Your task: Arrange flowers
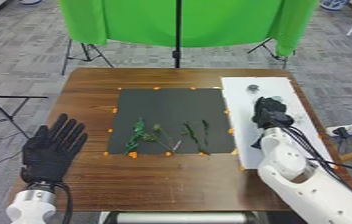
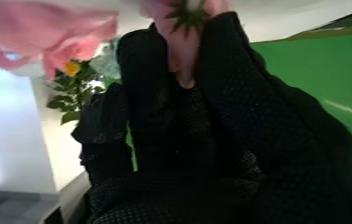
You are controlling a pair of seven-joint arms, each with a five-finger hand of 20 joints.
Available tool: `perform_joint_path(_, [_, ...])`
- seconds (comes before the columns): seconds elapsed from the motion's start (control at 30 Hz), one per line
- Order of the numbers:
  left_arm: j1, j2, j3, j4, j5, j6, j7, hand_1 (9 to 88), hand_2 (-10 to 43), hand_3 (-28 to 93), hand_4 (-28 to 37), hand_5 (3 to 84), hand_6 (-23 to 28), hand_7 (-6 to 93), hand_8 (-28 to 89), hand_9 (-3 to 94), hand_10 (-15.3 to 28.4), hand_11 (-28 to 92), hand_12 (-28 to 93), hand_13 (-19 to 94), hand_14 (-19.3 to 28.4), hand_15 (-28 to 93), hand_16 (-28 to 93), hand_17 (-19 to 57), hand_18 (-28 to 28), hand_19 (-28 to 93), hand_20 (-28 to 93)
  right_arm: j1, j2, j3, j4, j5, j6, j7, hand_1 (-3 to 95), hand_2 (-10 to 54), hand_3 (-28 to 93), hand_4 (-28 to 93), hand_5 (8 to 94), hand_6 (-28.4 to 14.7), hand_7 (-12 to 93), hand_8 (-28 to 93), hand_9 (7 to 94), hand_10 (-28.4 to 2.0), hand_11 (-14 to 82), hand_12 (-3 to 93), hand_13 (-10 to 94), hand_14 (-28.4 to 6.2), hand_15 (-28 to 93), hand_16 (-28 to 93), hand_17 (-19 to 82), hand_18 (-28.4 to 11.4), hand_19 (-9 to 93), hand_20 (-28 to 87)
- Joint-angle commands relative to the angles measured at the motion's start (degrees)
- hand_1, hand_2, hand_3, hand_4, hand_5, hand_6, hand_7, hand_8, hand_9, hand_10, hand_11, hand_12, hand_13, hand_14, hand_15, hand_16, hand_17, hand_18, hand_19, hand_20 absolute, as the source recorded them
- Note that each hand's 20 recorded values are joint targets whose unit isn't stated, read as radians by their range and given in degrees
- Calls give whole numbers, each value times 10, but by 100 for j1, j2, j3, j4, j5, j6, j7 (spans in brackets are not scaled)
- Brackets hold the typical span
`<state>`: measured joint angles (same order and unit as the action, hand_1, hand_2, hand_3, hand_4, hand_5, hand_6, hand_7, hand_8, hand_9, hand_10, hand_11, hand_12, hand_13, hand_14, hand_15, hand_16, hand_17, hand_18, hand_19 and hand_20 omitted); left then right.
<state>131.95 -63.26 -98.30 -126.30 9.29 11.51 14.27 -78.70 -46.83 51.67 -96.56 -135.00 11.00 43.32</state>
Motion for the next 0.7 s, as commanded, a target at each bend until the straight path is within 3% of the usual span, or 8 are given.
perform_joint_path(0.03, [127, -76, -25, 2, -144, 53, -3, 264, 166, 782, -266, 436, 86, 77, -74, 357, 140, 157, 112, 271, 137, 262, -36, -33, 115, 217, 135, -170, 119, 203, -783, -16, -123, -123, 648, -95, 660, -283, 761, -20, 352, 60, 827, -109, 122, 439, 629, -119, 587, 421, 344, -224, 889, 463])
perform_joint_path(0.2, [179, -51, -79, -15, -164, 75, 31, 263, 166, 780, -268, 436, 85, 77, -73, 357, 141, 156, 112, 271, 137, 263, -36, -34, 115, 218, 135, 422, -97, -58, -1385, 494, -251, -505, 648, -95, 672, -283, 767, -26, 337, 83, 829, -112, 123, 446, 630, -119, 586, 428, 339, -225, 889, 468])
perform_joint_path(0.33, [285, -70, -172, -48, -180, 180, 66, 261, 164, 779, -271, 436, 86, 76, -73, 357, 140, 156, 112, 271, 136, 263, -36, -34, 115, 217, 135, 1279, -577, -772, -1556, 771, -452, -800, 642, -95, 679, -283, 763, -26, 334, 95, 822, -114, 119, 446, 626, -115, 582, 433, 329, -223, 887, 471])
perform_joint_path(0.47, [147, 70, -158, 15, -166, 199, 119, 258, 162, 780, -274, 436, 86, 76, -73, 357, 140, 155, 113, 270, 137, 261, -36, -34, 116, 218, 135, 2297, -1223, -1631, -1332, 1443, -769, -885, 636, -95, 694, -283, 760, -24, 334, 106, 823, -118, 122, 441, 626, -116, 583, 428, 329, -229, 885, 472])
perform_joint_path(0.53, [66, 104, -142, 55, -109, 194, 81, 258, 162, 780, -277, 436, 86, 76, -73, 356, 141, 154, 112, 270, 137, 261, -35, -34, 116, 218, 135, 2616, -1513, -2024, -1204, 1581, -737, -1086, 636, -95, 693, -283, 757, -25, 334, 111, 819, -121, 120, 438, 624, -120, 586, 427, 329, -230, 886, 471])
perform_joint_path(0.6, [34, 173, -104, 83, -129, 334, 154, 257, 163, 779, -278, 435, 86, 76, -72, 356, 141, 153, 113, 270, 137, 260, -35, -34, 116, 218, 135, 2922, -1827, -2476, -919, 1574, -706, -1338, 636, -95, 692, -283, 757, -26, 333, 110, 817, -121, 121, 437, 623, -119, 588, 425, 329, -230, 887, 470])
perform_joint_path(0.67, [46, 168, -123, 80, -201, 336, 234, 256, 162, 779, -278, 435, 86, 76, -72, 356, 140, 154, 113, 270, 136, 260, -35, -35, 116, 218, 135, 3148, -2144, -2822, -594, 1676, -810, -1617, 636, -95, 692, -283, 757, -27, 333, 108, 817, -119, 121, 435, 622, -119, 589, 423, 326, -231, 886, 470])
perform_joint_path(0.7, [28, 188, -102, 83, -177, 362, 278, 256, 162, 779, -278, 435, 86, 76, -72, 356, 140, 154, 113, 270, 136, 260, -35, -35, 116, 218, 135, 3256, -2276, -3010, -434, 1798, -770, -1624, 635, -95, 692, -283, 755, -27, 334, 107, 817, -119, 121, 434, 621, -119, 589, 422, 322, -230, 882, 469])
